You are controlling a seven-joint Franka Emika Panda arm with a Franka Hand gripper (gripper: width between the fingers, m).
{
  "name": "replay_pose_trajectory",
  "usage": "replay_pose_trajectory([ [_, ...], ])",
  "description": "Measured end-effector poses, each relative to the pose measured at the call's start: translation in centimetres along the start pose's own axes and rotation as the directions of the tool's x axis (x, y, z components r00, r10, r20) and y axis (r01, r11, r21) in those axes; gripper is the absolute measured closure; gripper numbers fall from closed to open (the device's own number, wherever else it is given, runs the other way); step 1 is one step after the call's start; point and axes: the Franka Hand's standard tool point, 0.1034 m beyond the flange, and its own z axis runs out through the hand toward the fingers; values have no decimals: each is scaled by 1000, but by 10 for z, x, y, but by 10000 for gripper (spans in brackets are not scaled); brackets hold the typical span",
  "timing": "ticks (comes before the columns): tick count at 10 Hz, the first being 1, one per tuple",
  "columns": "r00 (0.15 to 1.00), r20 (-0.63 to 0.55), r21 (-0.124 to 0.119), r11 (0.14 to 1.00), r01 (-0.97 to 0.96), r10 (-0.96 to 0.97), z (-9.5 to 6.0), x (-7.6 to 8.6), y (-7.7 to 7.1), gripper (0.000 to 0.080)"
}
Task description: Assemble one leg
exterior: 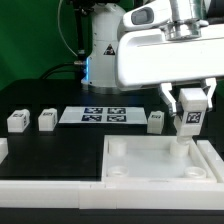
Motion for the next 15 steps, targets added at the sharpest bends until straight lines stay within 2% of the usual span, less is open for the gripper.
replay_pose_trajectory([
  [1,1000,-19,-8,1000,-11,11,6,-6,5,509],
  [2,1000,5,0,1000,-17,17,11,-9,4,509],
  [6,1000,-10,19,1000,-12,12,25,7,-9,509],
  [10,1000,-4,28,1000,-12,12,43,4,-17,509],
  [15,1000,4,23,1000,-10,10,45,-9,-15,509],
])
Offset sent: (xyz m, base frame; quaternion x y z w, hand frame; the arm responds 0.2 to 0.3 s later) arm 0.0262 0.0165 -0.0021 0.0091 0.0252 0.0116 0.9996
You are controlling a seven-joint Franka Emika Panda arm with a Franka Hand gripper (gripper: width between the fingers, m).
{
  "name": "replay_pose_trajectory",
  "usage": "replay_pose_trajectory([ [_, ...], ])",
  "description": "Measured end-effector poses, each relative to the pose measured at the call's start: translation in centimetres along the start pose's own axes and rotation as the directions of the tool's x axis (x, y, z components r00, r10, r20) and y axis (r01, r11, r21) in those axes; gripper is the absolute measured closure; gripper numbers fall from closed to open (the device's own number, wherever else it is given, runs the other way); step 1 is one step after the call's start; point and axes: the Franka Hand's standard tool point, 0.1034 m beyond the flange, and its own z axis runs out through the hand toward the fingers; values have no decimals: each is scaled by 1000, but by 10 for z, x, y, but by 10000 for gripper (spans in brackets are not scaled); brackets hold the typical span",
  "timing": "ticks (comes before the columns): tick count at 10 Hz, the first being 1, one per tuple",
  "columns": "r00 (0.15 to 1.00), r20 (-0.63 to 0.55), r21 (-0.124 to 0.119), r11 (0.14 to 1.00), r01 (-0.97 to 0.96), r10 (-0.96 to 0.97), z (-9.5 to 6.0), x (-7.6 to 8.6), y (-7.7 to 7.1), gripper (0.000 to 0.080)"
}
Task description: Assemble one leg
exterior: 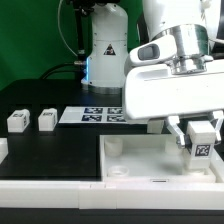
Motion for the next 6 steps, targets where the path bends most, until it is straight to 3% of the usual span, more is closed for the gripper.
replay_pose_trajectory([
  [3,1000,-20,-6,1000,2,-2,-1,-4,-1,509],
  [6,1000,22,5,1000,5,-5,2,-14,-4,509],
])
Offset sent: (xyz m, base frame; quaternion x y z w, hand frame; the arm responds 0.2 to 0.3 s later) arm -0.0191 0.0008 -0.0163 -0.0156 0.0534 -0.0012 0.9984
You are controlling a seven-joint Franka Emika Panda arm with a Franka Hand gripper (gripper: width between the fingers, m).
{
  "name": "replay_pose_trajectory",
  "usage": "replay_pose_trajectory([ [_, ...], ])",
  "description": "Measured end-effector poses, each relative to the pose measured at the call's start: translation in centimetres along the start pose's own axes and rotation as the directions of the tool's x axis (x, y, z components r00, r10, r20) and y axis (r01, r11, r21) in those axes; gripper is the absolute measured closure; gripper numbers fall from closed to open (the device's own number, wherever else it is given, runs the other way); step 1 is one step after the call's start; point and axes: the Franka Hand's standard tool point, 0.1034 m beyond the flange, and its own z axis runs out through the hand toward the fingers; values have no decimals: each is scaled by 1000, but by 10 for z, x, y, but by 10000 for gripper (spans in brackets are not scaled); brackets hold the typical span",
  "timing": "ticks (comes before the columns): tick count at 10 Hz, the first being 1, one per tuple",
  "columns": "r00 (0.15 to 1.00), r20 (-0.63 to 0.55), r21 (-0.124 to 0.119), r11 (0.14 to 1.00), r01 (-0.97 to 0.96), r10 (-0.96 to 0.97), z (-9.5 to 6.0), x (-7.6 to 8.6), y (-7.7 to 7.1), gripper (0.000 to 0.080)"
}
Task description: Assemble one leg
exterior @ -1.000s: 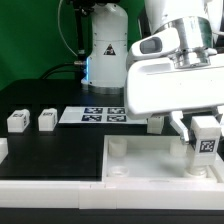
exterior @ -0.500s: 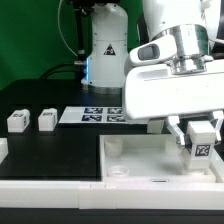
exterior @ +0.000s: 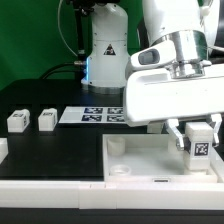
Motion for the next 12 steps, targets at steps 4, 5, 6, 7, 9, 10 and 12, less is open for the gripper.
replay_pose_trajectory([
  [4,999,40,12,1000,1,-1,-5,2,-2,209],
  [5,999,43,14,1000,3,-4,-10,6,-2,160],
  [6,997,71,20,1000,3,-5,-14,7,-2,153],
  [7,996,93,26,1000,4,-6,-20,12,-2,153],
  [9,996,87,23,1000,3,-5,-18,10,-2,150],
  [10,994,106,29,1000,2,-5,-17,8,-3,150],
  [12,991,132,38,999,1,-6,-17,9,-5,150],
])
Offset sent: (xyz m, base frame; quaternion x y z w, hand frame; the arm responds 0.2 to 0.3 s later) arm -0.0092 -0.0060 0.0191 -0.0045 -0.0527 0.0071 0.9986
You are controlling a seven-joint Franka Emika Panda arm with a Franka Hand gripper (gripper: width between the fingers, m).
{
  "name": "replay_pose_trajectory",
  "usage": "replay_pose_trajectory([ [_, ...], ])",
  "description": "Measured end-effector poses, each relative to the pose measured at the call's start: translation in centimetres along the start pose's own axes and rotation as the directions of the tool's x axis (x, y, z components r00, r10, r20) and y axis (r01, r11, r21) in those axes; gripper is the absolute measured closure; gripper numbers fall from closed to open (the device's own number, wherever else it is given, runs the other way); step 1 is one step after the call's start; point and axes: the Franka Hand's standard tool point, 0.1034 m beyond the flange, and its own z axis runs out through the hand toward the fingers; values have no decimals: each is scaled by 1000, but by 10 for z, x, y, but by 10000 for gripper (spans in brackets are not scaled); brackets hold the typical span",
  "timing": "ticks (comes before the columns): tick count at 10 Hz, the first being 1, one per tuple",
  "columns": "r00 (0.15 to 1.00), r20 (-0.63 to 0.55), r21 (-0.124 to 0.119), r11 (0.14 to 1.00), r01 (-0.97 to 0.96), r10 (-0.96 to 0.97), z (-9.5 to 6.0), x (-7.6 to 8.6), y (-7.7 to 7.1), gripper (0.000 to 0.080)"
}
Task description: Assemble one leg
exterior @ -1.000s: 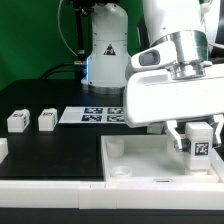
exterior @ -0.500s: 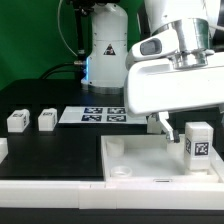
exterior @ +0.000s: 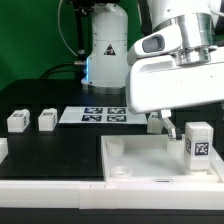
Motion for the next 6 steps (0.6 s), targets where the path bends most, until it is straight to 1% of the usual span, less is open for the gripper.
replay_pose_trajectory([
  [1,1000,11,-4,1000,-6,6,4,-4,5,150],
  [2,988,152,22,999,-34,30,8,-10,4,150],
  [3,973,228,38,998,-40,30,4,-2,4,150],
  [4,938,344,59,997,-54,30,1,-5,3,150],
  [5,900,436,73,995,-61,23,-1,-5,5,150],
  [6,871,491,87,994,-69,18,-1,-2,5,150],
])
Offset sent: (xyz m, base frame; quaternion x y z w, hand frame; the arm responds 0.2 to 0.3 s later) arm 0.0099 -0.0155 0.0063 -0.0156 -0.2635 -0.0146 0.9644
